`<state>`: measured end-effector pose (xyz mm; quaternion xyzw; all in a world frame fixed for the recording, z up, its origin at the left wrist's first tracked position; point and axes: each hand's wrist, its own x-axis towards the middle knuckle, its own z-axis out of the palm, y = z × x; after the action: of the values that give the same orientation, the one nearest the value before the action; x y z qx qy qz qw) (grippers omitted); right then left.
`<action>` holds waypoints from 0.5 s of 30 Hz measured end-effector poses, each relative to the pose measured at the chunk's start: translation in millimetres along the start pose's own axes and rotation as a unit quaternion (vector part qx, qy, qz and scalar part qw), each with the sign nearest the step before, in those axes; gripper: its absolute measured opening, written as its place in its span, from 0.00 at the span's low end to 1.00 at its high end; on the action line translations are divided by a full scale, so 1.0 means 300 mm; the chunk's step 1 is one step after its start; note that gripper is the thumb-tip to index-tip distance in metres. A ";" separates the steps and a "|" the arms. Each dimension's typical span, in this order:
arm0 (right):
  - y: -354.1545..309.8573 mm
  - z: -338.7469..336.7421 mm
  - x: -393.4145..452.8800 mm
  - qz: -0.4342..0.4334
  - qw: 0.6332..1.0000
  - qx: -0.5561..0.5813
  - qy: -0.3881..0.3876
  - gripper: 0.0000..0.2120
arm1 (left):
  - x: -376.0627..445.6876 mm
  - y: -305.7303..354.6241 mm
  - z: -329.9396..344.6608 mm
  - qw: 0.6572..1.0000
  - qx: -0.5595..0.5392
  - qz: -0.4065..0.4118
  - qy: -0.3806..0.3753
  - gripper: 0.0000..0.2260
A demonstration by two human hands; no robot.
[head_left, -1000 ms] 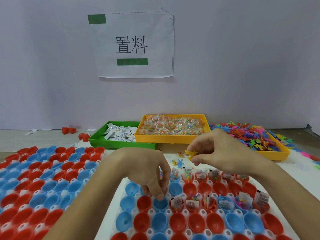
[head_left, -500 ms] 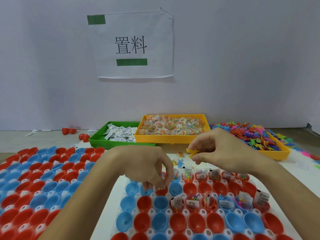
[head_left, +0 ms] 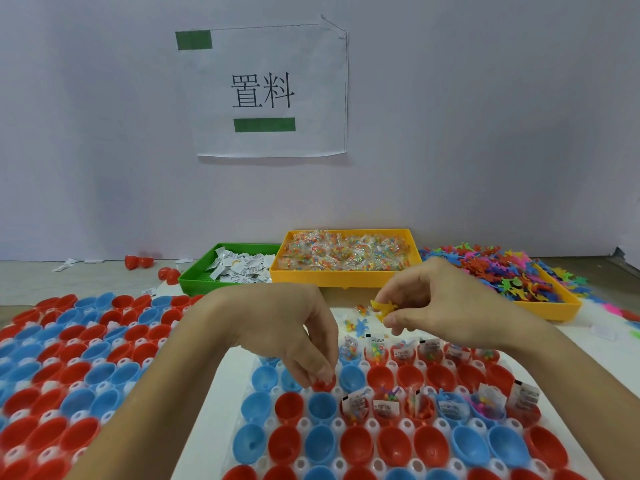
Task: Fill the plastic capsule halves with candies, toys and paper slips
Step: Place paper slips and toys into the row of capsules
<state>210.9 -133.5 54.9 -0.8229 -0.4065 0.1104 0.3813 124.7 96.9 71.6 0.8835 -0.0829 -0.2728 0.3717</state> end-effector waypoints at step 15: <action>-0.023 0.009 -0.004 -0.007 1.000 0.020 -0.015 0.08 | 0.029 0.009 0.034 0.996 0.080 -0.045 0.002 0.09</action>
<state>204.8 -130.4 58.0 -0.8105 -0.4155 0.1280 0.3924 126.5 85.8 64.0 0.9137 -0.0642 -0.2796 0.2877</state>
